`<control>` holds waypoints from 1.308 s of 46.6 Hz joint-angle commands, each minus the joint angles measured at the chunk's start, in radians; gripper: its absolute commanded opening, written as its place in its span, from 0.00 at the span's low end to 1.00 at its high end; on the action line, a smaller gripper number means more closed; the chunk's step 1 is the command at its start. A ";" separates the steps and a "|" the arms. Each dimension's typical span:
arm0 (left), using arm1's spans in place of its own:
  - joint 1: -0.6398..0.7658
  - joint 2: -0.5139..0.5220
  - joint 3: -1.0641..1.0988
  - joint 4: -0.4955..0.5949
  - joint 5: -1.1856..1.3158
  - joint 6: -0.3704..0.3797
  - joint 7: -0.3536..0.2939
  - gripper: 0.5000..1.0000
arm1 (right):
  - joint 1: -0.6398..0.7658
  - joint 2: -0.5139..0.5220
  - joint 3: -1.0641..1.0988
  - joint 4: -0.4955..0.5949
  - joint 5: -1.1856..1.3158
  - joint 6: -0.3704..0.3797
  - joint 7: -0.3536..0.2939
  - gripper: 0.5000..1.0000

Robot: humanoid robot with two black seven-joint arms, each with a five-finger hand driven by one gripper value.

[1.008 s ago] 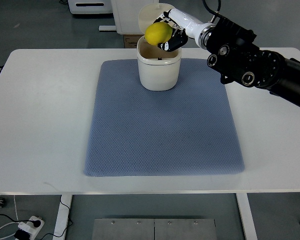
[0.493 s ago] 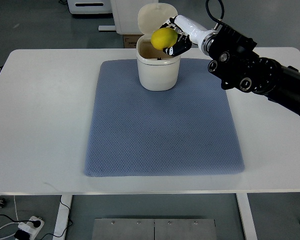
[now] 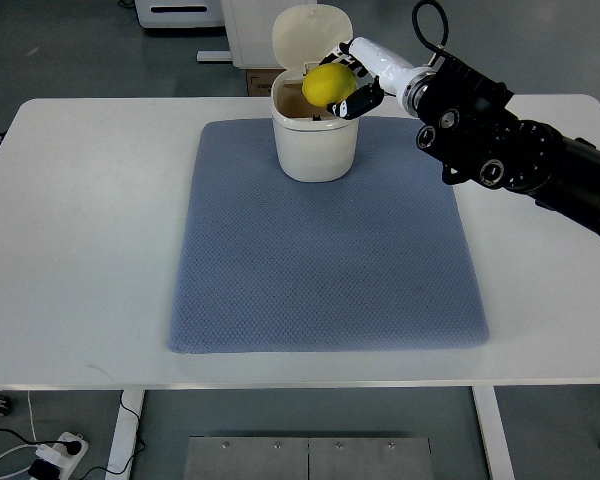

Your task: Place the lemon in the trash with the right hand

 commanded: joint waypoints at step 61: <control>0.000 0.000 0.000 0.000 0.000 0.000 0.000 1.00 | -0.122 -0.201 0.457 0.008 0.282 0.215 -0.025 0.79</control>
